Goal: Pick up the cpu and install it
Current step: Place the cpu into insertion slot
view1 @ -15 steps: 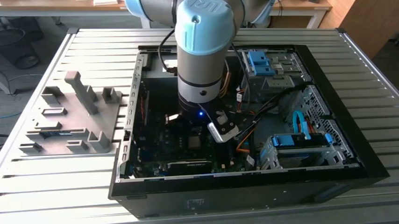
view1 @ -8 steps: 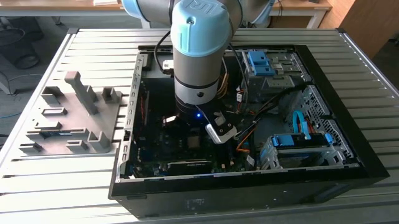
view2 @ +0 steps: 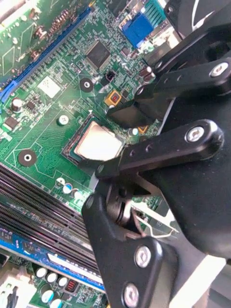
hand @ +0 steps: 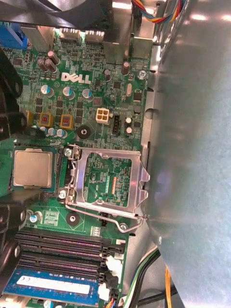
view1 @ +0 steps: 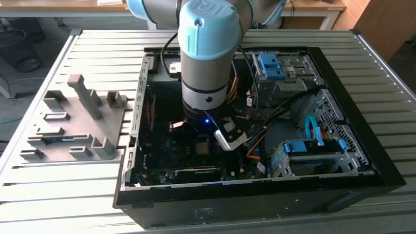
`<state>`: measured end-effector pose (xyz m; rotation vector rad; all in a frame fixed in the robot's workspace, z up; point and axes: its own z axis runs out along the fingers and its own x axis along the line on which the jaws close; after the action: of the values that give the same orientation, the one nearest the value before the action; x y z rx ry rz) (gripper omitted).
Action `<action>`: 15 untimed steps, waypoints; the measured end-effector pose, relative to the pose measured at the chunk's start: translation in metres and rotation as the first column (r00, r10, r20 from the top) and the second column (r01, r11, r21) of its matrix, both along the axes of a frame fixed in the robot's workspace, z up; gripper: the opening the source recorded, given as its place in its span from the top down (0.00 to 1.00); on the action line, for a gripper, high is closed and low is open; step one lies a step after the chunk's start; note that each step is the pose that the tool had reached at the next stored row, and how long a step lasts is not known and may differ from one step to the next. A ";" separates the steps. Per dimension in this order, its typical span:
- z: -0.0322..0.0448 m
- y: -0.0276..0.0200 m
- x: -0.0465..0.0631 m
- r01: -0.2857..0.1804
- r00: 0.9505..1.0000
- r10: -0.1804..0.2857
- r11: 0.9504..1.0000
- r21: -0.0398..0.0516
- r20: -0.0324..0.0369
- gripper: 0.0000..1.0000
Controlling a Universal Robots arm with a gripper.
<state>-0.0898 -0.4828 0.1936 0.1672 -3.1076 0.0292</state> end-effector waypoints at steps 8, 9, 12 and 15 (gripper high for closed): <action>-0.0006 -0.0009 0.002 0.010 1.000 -0.010 1.000 0.000 0.000 0.45; -0.0007 -0.0009 0.002 0.010 1.000 -0.010 1.000 0.000 0.000 0.45; -0.0022 -0.0009 0.003 0.010 1.000 -0.010 1.000 0.000 0.000 0.45; -0.0030 -0.0010 0.003 0.011 1.000 -0.011 1.000 0.000 0.000 0.45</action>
<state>-0.0871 -0.4837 0.1906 0.1498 -3.1081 0.0295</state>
